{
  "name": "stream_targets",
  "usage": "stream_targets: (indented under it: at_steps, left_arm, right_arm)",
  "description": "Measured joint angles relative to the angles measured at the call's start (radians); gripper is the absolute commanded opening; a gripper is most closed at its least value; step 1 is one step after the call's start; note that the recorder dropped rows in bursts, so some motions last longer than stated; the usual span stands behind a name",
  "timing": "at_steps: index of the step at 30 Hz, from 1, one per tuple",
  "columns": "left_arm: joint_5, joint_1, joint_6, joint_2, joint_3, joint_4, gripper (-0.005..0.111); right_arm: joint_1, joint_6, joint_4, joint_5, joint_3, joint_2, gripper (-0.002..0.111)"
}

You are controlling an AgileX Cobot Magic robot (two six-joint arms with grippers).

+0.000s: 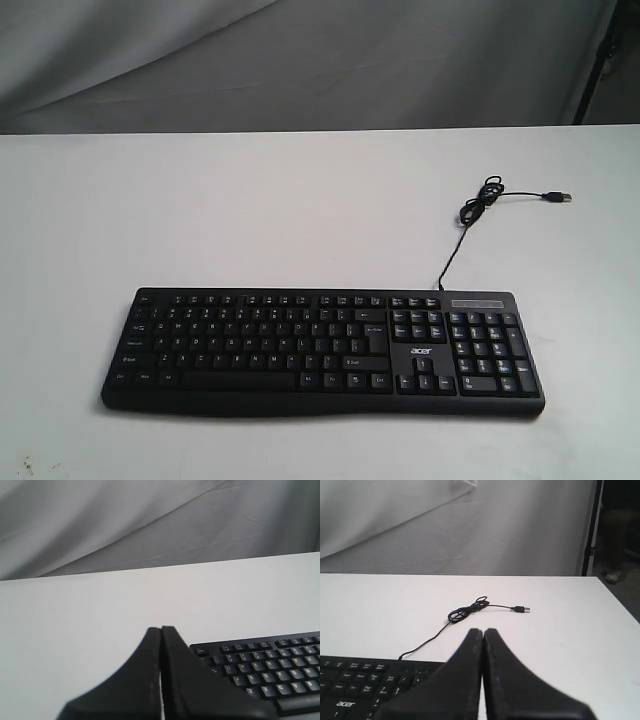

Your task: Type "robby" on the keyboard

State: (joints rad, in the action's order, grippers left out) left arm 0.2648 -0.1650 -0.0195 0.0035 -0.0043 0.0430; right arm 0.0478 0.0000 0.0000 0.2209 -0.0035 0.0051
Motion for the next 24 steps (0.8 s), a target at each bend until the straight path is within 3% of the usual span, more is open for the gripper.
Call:
stream_targets:
  at_steps: [8, 24]
  left_arm:
    - [0.000, 0.000, 0.000, 0.000, 0.000, 0.000, 0.000]
    - [0.000, 0.000, 0.000, 0.000, 0.000, 0.000, 0.000]
  right_arm:
    - [0.010, -0.030, 0.006, 0.116, 0.000, 0.000, 0.000]
    - [0.010, -0.030, 0.014, 0.123, 0.000, 0.000, 0.000]
